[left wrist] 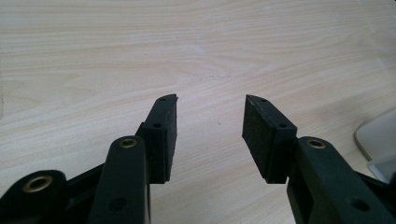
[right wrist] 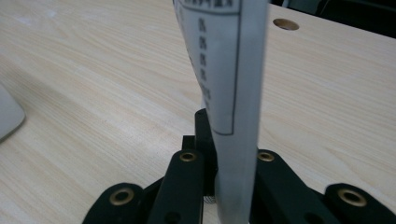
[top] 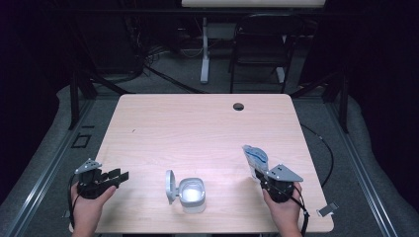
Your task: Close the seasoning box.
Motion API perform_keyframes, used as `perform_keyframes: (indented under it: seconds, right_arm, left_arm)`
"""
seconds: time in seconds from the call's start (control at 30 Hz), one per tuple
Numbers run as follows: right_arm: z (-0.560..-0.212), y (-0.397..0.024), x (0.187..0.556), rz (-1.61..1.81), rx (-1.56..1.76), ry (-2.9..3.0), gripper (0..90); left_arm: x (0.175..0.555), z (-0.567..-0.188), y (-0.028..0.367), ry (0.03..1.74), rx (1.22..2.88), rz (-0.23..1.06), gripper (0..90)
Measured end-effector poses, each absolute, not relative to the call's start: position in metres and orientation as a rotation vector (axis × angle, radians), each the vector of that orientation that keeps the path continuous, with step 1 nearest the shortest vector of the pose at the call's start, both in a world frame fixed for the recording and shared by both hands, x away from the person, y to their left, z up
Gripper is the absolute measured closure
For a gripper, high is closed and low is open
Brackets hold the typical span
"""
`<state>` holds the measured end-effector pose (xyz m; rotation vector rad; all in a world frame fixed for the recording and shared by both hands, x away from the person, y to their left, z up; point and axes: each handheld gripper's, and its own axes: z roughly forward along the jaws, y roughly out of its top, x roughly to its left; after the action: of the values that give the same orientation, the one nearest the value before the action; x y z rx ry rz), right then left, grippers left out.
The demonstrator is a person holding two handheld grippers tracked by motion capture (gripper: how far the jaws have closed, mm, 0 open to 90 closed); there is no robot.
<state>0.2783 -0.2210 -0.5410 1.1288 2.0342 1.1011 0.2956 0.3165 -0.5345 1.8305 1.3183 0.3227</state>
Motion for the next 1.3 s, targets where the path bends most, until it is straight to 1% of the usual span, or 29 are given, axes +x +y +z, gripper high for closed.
perform_keyframes:
  seconds: [0.5, 0.87, 1.3]
  right_arm:
    - [-0.552, -0.225, 0.29, 1.118, 1.199, 2.032, 87.4]
    - [-0.557, -0.224, 0.292, 1.097, 1.203, 2.054, 87.3]
    - [-0.557, -0.23, 0.29, 1.072, 1.208, 2.074, 83.9]
  left_arm:
    - [0.295, -0.534, 0.315, 1.314, 1.841, 0.323, 55.8]
    - [0.294, -0.533, 0.313, 1.302, 1.84, 0.33, 55.8]
    - [0.294, -0.532, 0.311, 1.3, 1.848, 0.33, 55.8]
